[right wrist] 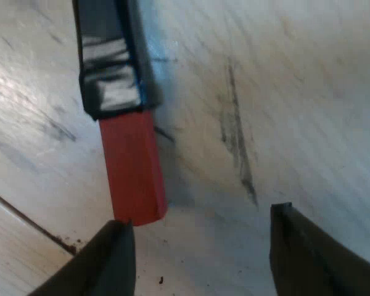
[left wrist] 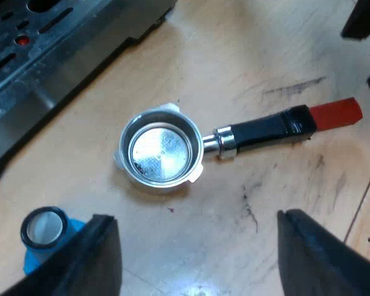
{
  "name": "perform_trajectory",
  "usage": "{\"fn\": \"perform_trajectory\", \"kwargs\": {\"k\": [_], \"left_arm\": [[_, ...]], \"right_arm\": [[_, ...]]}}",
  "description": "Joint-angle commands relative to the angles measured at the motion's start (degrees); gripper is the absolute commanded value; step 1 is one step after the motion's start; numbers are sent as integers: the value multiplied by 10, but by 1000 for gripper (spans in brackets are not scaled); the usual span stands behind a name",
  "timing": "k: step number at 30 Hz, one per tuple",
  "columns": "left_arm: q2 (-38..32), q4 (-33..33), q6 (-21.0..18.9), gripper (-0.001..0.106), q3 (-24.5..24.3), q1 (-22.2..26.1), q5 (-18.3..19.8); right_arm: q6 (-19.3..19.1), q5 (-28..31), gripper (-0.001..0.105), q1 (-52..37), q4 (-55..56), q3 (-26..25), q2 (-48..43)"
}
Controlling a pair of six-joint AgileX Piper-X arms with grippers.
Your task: Grind coffee beans and then tamp
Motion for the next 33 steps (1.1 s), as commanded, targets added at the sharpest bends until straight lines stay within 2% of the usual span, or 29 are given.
{"fn": "perform_trajectory", "kwargs": {"k": [1, 6, 9, 10, 14, 16, 24, 28, 30, 31, 33], "left_arm": [[-3, 7, -5, 56, -7, -1, 4], [-3, 24, -5, 58, -21, -1, 2], [-3, 50, -5, 67, -52, -1, -19], [-3, 51, -5, 68, -61, -1, -27], [-3, 53, -5, 69, -91, -1, -31], [-3, 53, -5, 69, -100, -1, -33], [-3, 65, -5, 69, -106, -1, -92], [-3, 80, -5, 69, -106, -1, -114], [-3, 81, -5, 69, -106, -1, -118], [-3, 82, -5, 69, -106, -1, -120], [-3, 82, -5, 69, -106, -1, -127]], "right_arm": [[-1, 5, 51, -1, 2, -25, -26], [-1, 5, 51, 1, -25, -38, -59], [-1, 5, 51, 6, -54, -41, -79], [-1, 23, 51, 26, -117, -41, -116], [-1, 70, 51, 54, -161, -41, -129], [-5, 75, 51, 64, -182, -40, -127], [-7, 105, 51, 73, -349, 16, -126], [-59, 110, 51, 73, -436, 60, -126], [-72, 110, 51, 73, -455, 70, -126], [-99, 107, 51, 73, -485, 87, -126], [-117, 101, 51, 73, -500, 97, -123]]}}
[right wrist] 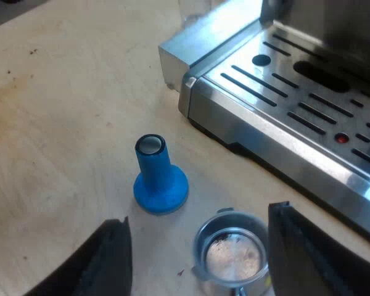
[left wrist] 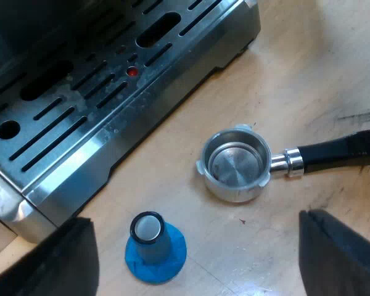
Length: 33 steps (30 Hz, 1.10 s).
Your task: Grind coffee beans and then tamp
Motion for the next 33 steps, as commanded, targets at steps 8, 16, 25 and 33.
{"fn": "perform_trajectory", "kwargs": {"k": [8, 16, 25, 33], "left_arm": [[-3, -2, -5, 69, -4, -1, -32], [11, -34, -5, 69, 0, -1, -32], [122, -41, -5, 69, 0, -1, -32], [224, -58, -5, 69, -3, -1, -32]], "right_arm": [[-65, -10, 68, 1, -90, 15, 62], [-62, -12, 67, 1, -143, 15, 127], [-54, -14, 67, 1, -168, 15, 144], [-48, -14, 67, 1, -168, 15, 144]]}}
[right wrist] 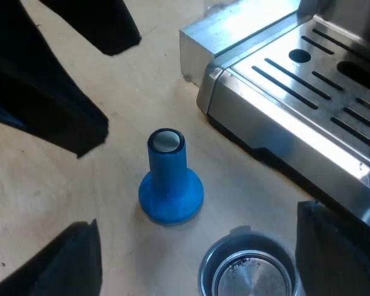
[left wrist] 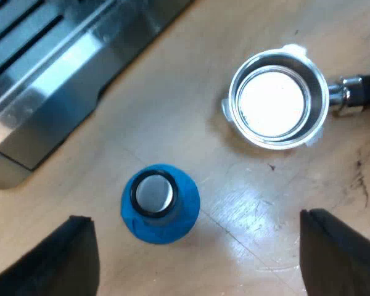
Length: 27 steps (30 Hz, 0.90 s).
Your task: Grind coffee beans and then tamp
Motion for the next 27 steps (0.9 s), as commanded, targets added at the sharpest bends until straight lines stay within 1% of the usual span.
{"fn": "perform_trajectory", "kwargs": {"k": [1, 8, 11, 13, 27], "left_arm": [[24, -21, -6, 69, -3, -1, -7], [68, -59, -6, 69, -3, -1, -9], [92, -61, -6, 69, -3, -1, -37], [101, -62, -6, 69, -3, -1, -41], [197, -79, -2, 69, -3, -1, -41]], "right_arm": [[-2, -2, 67, 1, -7, -2, -2], [-2, -2, 67, 1, -7, -2, -2], [-1, -2, 67, 1, -7, -2, -2], [-1, -2, 67, 1, -7, -2, -2], [-1, -2, 67, 1, -7, -2, -2]]}}
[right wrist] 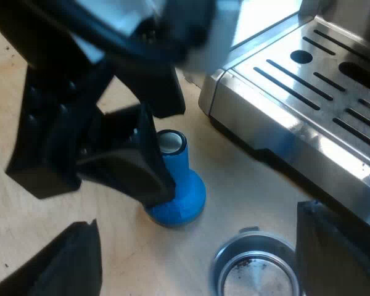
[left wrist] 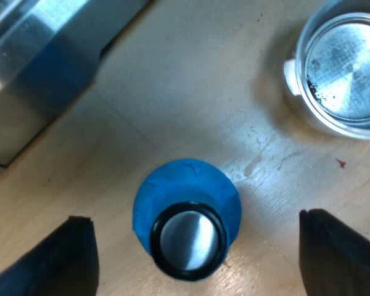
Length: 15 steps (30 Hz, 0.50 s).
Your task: Grind coffee beans and then tamp
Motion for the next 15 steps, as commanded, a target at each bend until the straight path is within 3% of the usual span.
{"fn": "perform_trajectory", "kwargs": {"k": [1, 15], "left_arm": [[14, -3, -2, 69, -3, -1, -8], [62, -42, 24, 69, -3, -1, -8]], "right_arm": [[-3, -2, 67, 1, -6, -2, -2], [-3, 2, 67, 1, -6, -2, -2]]}}
